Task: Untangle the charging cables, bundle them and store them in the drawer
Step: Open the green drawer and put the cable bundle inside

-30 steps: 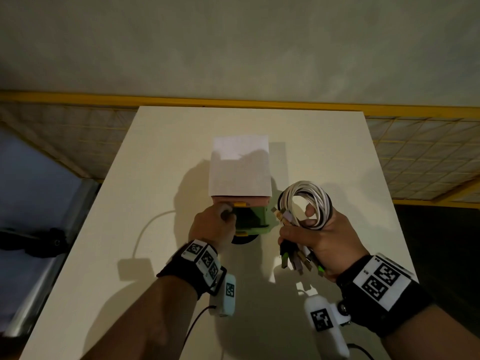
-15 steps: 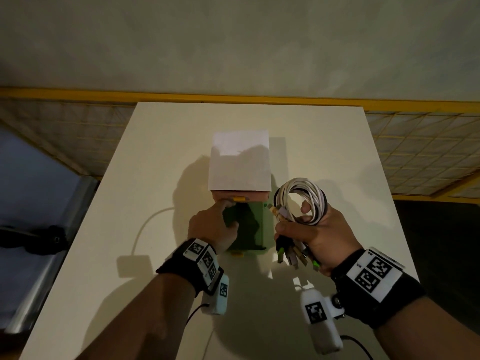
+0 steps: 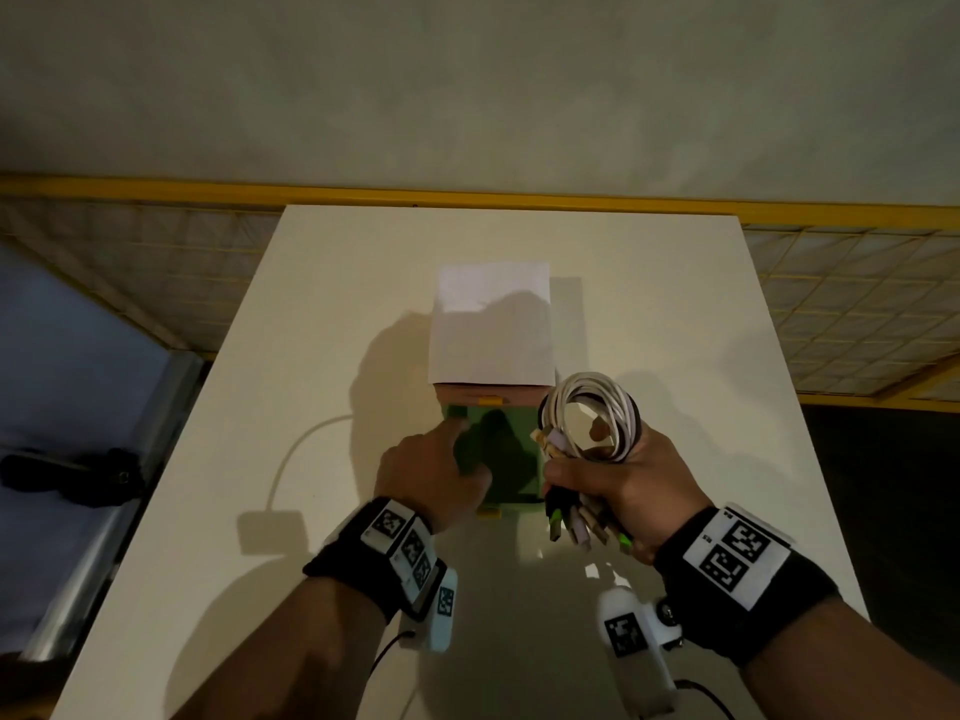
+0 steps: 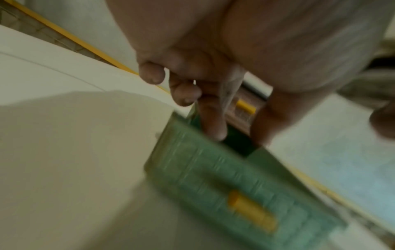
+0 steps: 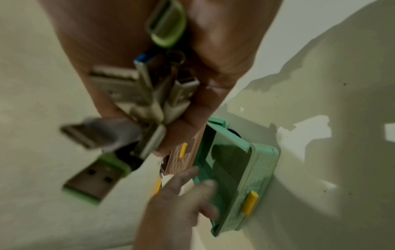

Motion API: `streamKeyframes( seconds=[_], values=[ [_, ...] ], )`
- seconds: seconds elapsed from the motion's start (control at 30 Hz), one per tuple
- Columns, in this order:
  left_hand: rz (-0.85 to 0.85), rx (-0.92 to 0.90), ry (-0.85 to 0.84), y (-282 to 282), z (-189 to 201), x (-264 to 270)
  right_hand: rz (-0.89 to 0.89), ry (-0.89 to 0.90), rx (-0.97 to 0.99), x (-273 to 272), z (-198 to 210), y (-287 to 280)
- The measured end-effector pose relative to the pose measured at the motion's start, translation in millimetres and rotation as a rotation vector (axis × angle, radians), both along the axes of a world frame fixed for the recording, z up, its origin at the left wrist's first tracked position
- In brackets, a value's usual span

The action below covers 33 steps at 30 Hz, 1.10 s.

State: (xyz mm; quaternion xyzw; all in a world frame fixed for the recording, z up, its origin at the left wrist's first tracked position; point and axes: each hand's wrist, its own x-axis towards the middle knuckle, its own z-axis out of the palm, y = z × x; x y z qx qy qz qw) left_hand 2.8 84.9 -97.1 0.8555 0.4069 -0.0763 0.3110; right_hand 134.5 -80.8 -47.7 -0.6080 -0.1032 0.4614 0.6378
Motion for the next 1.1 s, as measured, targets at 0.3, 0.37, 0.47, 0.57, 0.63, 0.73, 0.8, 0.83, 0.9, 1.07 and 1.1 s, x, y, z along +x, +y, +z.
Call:
streamKeyframes(
  seconds=[0.3,0.37,0.47,0.57,0.63,0.73,0.8,0.83,0.9,1.07,1.1],
  values=[
    [0.480,-0.936,-0.430,-33,33,-20,0.270,-0.089,-0.182,-25,-22,32],
    [0.562,-0.887,-0.380,-30,28,-21,0.280,-0.010,-0.210,-30,-26,38],
    [0.668,-0.844,-0.316,-22,25,-20,0.235,0.462,-0.167,-32,-27,47],
    [0.684,-0.835,-0.266,-12,24,-12,0.056,0.524,-0.288,-27,-38,57],
    [0.671,-0.831,-0.241,-7,25,-5,0.023,0.348,-0.404,-26,-38,62],
    [0.657,-0.803,-0.191,3,23,4,0.174,0.095,-0.536,-20,-41,73],
    [0.660,-0.769,-0.176,10,21,11,0.277,-0.149,-0.681,-12,-40,82],
    [0.662,-0.751,-0.167,13,20,14,0.340,-0.285,-0.751,-9,-37,84],
    [0.636,-0.676,-0.138,19,18,18,0.393,-0.395,-0.840,-6,-29,90],
    [0.566,-0.544,-0.103,27,16,25,0.446,-0.463,-0.844,-7,-26,96],
    [0.558,-0.513,-0.091,27,15,25,0.446,-0.489,-0.820,-9,-26,93]
  ],
)
